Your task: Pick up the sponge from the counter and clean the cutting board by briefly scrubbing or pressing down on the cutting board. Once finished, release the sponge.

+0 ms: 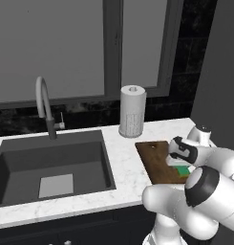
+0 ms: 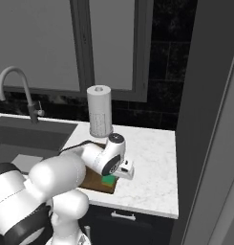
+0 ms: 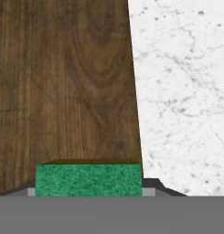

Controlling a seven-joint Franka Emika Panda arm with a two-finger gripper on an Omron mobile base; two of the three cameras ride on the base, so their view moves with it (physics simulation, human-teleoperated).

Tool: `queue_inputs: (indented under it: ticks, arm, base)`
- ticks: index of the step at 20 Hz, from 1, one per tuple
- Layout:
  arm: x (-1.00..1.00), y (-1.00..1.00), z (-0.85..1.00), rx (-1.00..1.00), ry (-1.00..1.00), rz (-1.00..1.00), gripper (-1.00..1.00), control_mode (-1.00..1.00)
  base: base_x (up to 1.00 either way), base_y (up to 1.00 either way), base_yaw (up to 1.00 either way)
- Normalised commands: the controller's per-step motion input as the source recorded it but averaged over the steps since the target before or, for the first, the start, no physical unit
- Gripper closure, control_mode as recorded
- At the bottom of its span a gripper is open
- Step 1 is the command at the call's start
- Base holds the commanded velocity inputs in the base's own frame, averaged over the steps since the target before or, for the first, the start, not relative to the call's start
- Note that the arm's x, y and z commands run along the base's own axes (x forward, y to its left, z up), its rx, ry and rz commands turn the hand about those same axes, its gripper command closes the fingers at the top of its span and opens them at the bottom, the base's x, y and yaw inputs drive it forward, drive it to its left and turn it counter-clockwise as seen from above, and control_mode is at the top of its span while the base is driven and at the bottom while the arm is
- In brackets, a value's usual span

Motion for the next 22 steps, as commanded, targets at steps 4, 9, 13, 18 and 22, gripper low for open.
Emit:
queue_inputs:
  ticks: [4,9,13,18,22]
  arm:
    - [0.0,0.33,-0.15,0.0,-0.07,0.0,1.0,-1.0]
    - [-0.07,0.47,-0.25,0.0,-0.03,0.0,1.0,-1.0]
    - [-0.03,0.5,-0.24,0.0,0.0,0.0,1.0,-1.0]
    - [-0.04,0.41,-0.27,0.0,0.0,0.0,1.0,-1.0]
    - [-0.12,0.26,0.25,0.0,0.0,0.0,1.0,-1.0]
  base:
    - [0.0,0.0,0.0]
    - [0.0,0.0,0.0]
    - [0.0,0.0,0.0]
    - [0.0,0.0,0.0]
    - [0.0,0.0,0.0]
